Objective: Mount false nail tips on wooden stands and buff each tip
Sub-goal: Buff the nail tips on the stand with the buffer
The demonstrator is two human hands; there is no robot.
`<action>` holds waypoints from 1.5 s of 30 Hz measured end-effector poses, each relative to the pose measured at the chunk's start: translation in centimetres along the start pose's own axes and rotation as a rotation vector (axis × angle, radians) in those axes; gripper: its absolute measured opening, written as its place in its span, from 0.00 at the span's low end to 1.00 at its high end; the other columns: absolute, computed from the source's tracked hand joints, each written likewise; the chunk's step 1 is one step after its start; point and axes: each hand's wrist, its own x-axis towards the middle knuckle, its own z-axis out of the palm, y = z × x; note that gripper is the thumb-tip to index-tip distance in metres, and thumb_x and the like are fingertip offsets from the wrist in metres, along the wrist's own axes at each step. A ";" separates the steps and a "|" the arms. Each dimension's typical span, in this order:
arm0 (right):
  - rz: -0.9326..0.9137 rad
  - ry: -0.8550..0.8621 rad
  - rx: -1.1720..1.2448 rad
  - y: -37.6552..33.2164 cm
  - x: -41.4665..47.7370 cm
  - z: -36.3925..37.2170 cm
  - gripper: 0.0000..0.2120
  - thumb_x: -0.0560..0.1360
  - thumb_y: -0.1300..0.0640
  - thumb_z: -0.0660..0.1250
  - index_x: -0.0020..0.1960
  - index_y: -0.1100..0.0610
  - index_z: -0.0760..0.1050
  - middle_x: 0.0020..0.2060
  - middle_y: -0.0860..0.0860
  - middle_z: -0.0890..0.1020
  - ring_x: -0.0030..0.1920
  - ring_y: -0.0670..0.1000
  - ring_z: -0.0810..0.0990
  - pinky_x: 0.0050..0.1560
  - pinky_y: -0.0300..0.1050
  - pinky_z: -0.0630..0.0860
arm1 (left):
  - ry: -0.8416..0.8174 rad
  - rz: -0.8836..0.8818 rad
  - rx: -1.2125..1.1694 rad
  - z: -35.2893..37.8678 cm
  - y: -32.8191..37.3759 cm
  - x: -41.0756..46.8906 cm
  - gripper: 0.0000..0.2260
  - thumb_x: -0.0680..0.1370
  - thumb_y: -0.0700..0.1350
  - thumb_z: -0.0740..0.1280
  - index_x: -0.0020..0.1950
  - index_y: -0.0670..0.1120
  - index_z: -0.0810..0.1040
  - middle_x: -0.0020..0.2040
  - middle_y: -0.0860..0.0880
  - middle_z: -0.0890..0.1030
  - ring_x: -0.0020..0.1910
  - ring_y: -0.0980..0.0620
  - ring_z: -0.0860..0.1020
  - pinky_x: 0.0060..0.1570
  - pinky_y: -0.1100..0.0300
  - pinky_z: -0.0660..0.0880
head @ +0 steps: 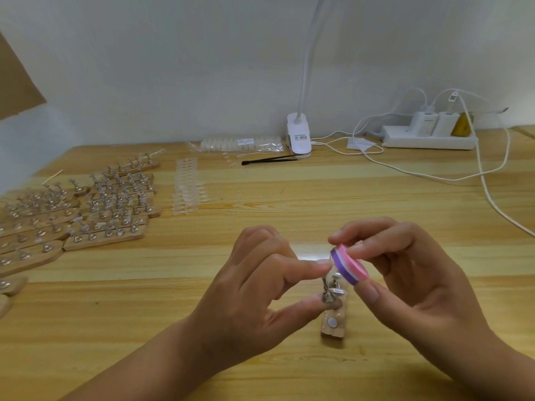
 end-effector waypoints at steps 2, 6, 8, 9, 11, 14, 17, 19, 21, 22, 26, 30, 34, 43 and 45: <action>-0.002 0.002 -0.010 0.0 0.0 0.0 0.08 0.73 0.56 0.70 0.52 0.55 0.76 0.54 0.53 0.80 0.59 0.56 0.79 0.60 0.46 0.75 | 0.000 0.002 -0.002 0.0 0.1 0.0 0.15 0.72 0.47 0.73 0.54 0.45 0.74 0.38 0.55 0.66 0.39 0.58 0.67 0.46 0.52 0.73; -0.016 -0.018 -0.057 0.0 0.0 -0.3 0.08 0.73 0.59 0.69 0.52 0.55 0.76 0.54 0.53 0.80 0.59 0.57 0.79 0.59 0.47 0.76 | -0.007 0.005 0.002 0.0 0.0 -0.1 0.14 0.73 0.47 0.73 0.55 0.45 0.74 0.38 0.55 0.66 0.39 0.58 0.67 0.46 0.52 0.73; 0.020 -0.015 -0.038 -0.1 0.0 -0.3 0.08 0.73 0.58 0.69 0.52 0.55 0.77 0.53 0.52 0.81 0.58 0.56 0.80 0.59 0.46 0.76 | -0.015 -0.002 0.001 0.0 0.0 0.0 0.14 0.73 0.48 0.72 0.55 0.45 0.74 0.38 0.55 0.66 0.39 0.58 0.67 0.45 0.52 0.73; 0.009 -0.032 -0.027 -0.2 0.0 -0.3 0.08 0.74 0.57 0.70 0.52 0.56 0.77 0.53 0.53 0.81 0.58 0.57 0.80 0.58 0.46 0.76 | -0.013 -0.008 -0.005 -0.1 0.0 0.0 0.14 0.74 0.48 0.72 0.55 0.45 0.74 0.38 0.55 0.66 0.39 0.58 0.67 0.45 0.52 0.73; -0.012 -0.093 -0.048 -0.2 0.0 -0.2 0.08 0.76 0.55 0.70 0.53 0.57 0.76 0.53 0.54 0.80 0.57 0.58 0.80 0.57 0.47 0.76 | -0.004 -0.013 -0.015 -0.2 -0.1 0.1 0.13 0.76 0.50 0.70 0.56 0.45 0.74 0.38 0.55 0.66 0.39 0.58 0.67 0.44 0.51 0.73; 0.046 -0.090 -0.098 0.2 0.1 -0.5 0.08 0.73 0.57 0.69 0.52 0.55 0.77 0.52 0.50 0.81 0.57 0.55 0.80 0.58 0.44 0.77 | 0.008 -0.006 -0.009 -0.2 -0.1 0.1 0.14 0.75 0.49 0.71 0.56 0.46 0.74 0.38 0.55 0.66 0.38 0.58 0.67 0.44 0.51 0.73; 0.066 -0.003 -0.161 1.0 0.8 -1.5 0.12 0.72 0.55 0.69 0.55 0.54 0.76 0.52 0.50 0.80 0.56 0.53 0.80 0.59 0.40 0.76 | 0.031 0.013 0.015 -0.2 -0.3 0.0 0.15 0.73 0.46 0.73 0.57 0.46 0.74 0.38 0.55 0.66 0.39 0.58 0.67 0.46 0.52 0.73; 0.120 0.009 -0.346 1.5 1.5 -2.7 0.15 0.72 0.51 0.70 0.58 0.47 0.74 0.51 0.46 0.80 0.55 0.49 0.79 0.58 0.39 0.75 | 0.034 0.039 0.048 -0.3 -0.4 0.0 0.15 0.73 0.46 0.73 0.57 0.47 0.74 0.39 0.55 0.69 0.39 0.58 0.68 0.50 0.53 0.72; 0.197 -0.038 -0.671 2.5 2.0 -4.4 0.16 0.72 0.50 0.70 0.57 0.40 0.73 0.49 0.41 0.77 0.56 0.45 0.75 0.59 0.38 0.71 | 0.036 0.066 0.084 -0.3 -0.5 0.0 0.14 0.74 0.47 0.72 0.57 0.48 0.74 0.41 0.55 0.71 0.40 0.58 0.69 0.53 0.54 0.71; 0.238 -0.075 -0.802 2.9 2.2 -5.1 0.16 0.72 0.52 0.70 0.57 0.39 0.72 0.50 0.40 0.76 0.57 0.46 0.72 0.58 0.37 0.67 | 0.040 0.080 0.100 -0.4 -0.5 -0.1 0.14 0.75 0.48 0.72 0.57 0.49 0.74 0.43 0.55 0.71 0.41 0.57 0.70 0.54 0.54 0.71; 0.230 -0.058 -0.927 2.8 2.4 -5.7 0.15 0.74 0.54 0.70 0.57 0.40 0.73 0.53 0.41 0.75 0.59 0.49 0.69 0.56 0.33 0.60 | 0.049 0.130 0.188 -0.4 -0.5 -0.1 0.11 0.77 0.50 0.71 0.57 0.50 0.74 0.46 0.53 0.70 0.45 0.53 0.70 0.55 0.53 0.71; -0.034 0.029 -0.847 1.5 2.3 -4.2 0.12 0.74 0.45 0.66 0.55 0.46 0.79 0.54 0.40 0.77 0.58 0.46 0.73 0.60 0.32 0.63 | 0.026 0.114 0.251 -0.2 -0.7 0.0 0.11 0.77 0.52 0.70 0.56 0.51 0.74 0.48 0.53 0.68 0.47 0.53 0.68 0.53 0.52 0.71; 0.019 -0.073 -0.981 2.4 2.1 -4.7 0.10 0.74 0.51 0.67 0.55 0.47 0.79 0.53 0.41 0.76 0.58 0.48 0.72 0.61 0.32 0.62 | -0.012 0.091 0.223 -0.1 -0.9 -0.1 0.10 0.78 0.51 0.70 0.56 0.51 0.74 0.50 0.54 0.70 0.50 0.53 0.69 0.53 0.51 0.71; 0.157 -0.104 -0.685 0.8 2.0 -4.2 0.15 0.72 0.42 0.69 0.58 0.36 0.75 0.68 0.36 0.69 0.72 0.42 0.63 0.60 0.39 0.65 | -0.088 0.126 0.150 0.6 -0.9 -0.3 0.10 0.77 0.49 0.71 0.56 0.51 0.74 0.51 0.56 0.76 0.49 0.53 0.74 0.52 0.50 0.72; 0.085 -0.231 -0.586 0.0 1.5 -3.0 0.12 0.72 0.40 0.68 0.55 0.39 0.78 0.66 0.40 0.73 0.72 0.49 0.65 0.61 0.46 0.66 | -0.106 0.115 0.184 0.7 -0.9 -0.3 0.11 0.77 0.51 0.71 0.56 0.52 0.74 0.52 0.55 0.73 0.50 0.53 0.71 0.52 0.52 0.72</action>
